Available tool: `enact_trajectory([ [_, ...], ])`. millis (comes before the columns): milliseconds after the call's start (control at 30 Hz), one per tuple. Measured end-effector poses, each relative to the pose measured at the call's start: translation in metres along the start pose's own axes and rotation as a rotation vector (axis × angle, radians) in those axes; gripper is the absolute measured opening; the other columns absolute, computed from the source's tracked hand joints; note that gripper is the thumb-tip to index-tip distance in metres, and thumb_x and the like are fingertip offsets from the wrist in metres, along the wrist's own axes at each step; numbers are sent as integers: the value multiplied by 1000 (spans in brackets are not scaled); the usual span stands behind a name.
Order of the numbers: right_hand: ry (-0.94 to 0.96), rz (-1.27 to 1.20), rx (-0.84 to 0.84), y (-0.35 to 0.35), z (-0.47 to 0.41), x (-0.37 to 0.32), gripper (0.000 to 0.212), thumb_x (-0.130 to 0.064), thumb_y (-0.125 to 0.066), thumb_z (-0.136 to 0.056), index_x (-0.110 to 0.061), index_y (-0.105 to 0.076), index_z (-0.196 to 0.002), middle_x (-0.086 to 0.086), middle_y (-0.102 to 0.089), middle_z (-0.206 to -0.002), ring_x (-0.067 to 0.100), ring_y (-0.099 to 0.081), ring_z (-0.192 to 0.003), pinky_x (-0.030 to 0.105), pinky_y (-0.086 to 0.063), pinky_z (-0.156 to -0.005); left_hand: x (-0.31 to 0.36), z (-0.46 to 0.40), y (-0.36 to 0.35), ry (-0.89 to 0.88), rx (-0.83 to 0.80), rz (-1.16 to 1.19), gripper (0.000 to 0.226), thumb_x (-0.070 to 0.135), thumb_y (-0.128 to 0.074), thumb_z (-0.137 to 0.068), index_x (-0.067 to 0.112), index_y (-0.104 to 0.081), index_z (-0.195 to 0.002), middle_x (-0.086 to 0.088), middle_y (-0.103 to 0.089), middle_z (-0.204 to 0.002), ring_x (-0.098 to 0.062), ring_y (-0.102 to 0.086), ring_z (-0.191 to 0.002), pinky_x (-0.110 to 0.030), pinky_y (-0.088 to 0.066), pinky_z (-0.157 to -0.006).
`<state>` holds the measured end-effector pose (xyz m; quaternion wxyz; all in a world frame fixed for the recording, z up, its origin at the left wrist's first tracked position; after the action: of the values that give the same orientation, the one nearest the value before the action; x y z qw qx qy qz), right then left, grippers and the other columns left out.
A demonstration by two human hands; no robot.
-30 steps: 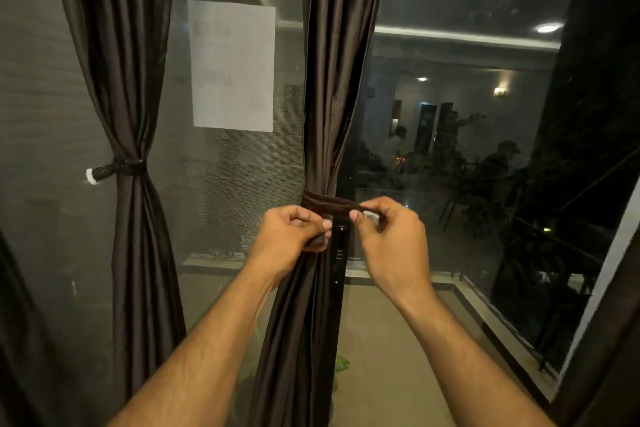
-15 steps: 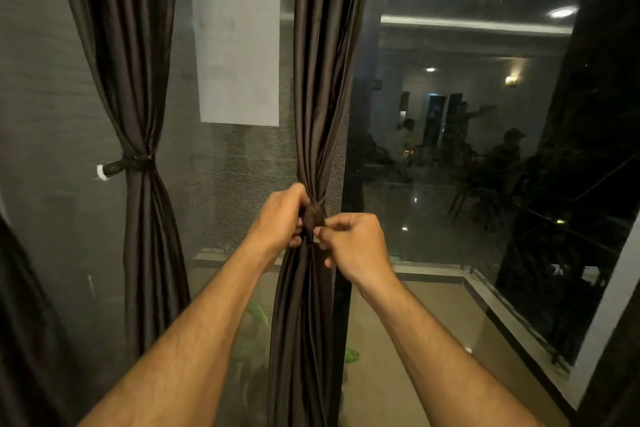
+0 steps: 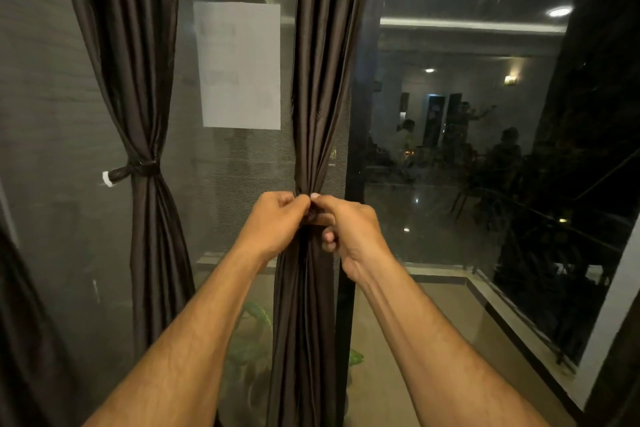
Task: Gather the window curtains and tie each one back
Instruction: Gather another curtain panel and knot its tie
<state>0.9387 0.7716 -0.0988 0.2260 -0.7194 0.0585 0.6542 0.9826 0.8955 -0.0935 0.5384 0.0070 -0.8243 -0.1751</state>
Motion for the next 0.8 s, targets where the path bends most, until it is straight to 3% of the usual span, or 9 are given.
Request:
enact_trajectory([
  [100, 29, -93, 59, 2, -3, 0, 30, -1, -75, -87, -6, -58, -110, 6, -58, -63, 6, -39, -38, 21, -30, -38, -7, 1, 2, 0, -44, 38, 21, 17, -64, -94, 10, -63, -75, -4, -61, -63, -14, -51, -57, -27, -37, -52],
  [200, -15, -302, 53, 1, -6, 4, 29, 11, -60, -92, -11, -50, -107, 2, -52, -56, 6, -34, -35, 20, -25, -36, -12, 3, 0, 94, -53, 307, 15, 3, -64, -94, -1, -67, -79, -11, -70, -69, -15, -59, -57, -23, -41, -47],
  [300, -91, -568, -72, 1, -3, 10, 23, 10, -43, -96, -13, -47, -98, 2, -40, -60, 5, -29, -32, 20, -26, -31, -17, 5, -7, 180, -5, 519, 20, -8, -62, -91, 0, -68, -74, -12, -69, -65, -16, -62, -56, -22, -48, -47],
  [367, -113, -613, -191, -1, 2, 14, 17, 3, -44, -93, -12, -47, -85, 2, -33, -65, 7, -28, -31, 21, -30, -32, -22, 5, -10, 195, 25, 576, 18, -13, -61, -89, -3, -69, -77, -13, -68, -64, -19, -62, -57, -24, -52, -51],
  [467, -51, -426, -178, -2, 2, 16, 10, 3, -56, -94, -6, -54, -92, 5, -48, -64, 5, -30, -34, 19, -29, -34, -28, 6, -17, 158, 35, 589, 11, -13, -62, -90, -8, -72, -88, -24, -69, -74, -31, -66, -62, -41, -59, -72],
  [600, 70, -126, 66, 1, 1, 12, 24, 0, -65, -94, -3, -59, -117, 12, -71, -80, 9, -55, -43, 24, -48, -39, -34, 6, -22, 80, 86, 561, 15, -11, -63, -92, -1, -74, -93, -16, -77, -83, -22, -74, -66, -29, -64, -64],
  [700, 200, 111, 161, 3, -4, 17, 21, -3, -68, -93, -17, -61, -107, 7, -76, -84, 15, -74, -61, 39, -65, -62, -35, 4, -22, 25, 84, 474, 22, -8, -65, -92, 10, -76, -87, -8, -79, -81, -18, -75, -72, -27, -63, -66],
  [800, 291, 422, 271, 9, -7, 17, 17, -13, -80, -83, -24, -70, -91, 1, -78, -82, 18, -77, -80, 48, -62, -84, -36, 2, -19, -14, 47, 366, 24, -8, -66, -91, 13, -77, -86, -7, -79, -84, -17, -74, -76, -27, -62, -67],
])
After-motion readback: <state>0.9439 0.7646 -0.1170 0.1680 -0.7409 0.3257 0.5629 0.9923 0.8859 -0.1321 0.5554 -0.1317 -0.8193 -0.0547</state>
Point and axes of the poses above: each hand's wrist, its own z-axis away from the middle knuckle, its own y-axis out of the back of the hand, x = y × z, the point moved 1 cm from there along -z, towards the middle knuckle
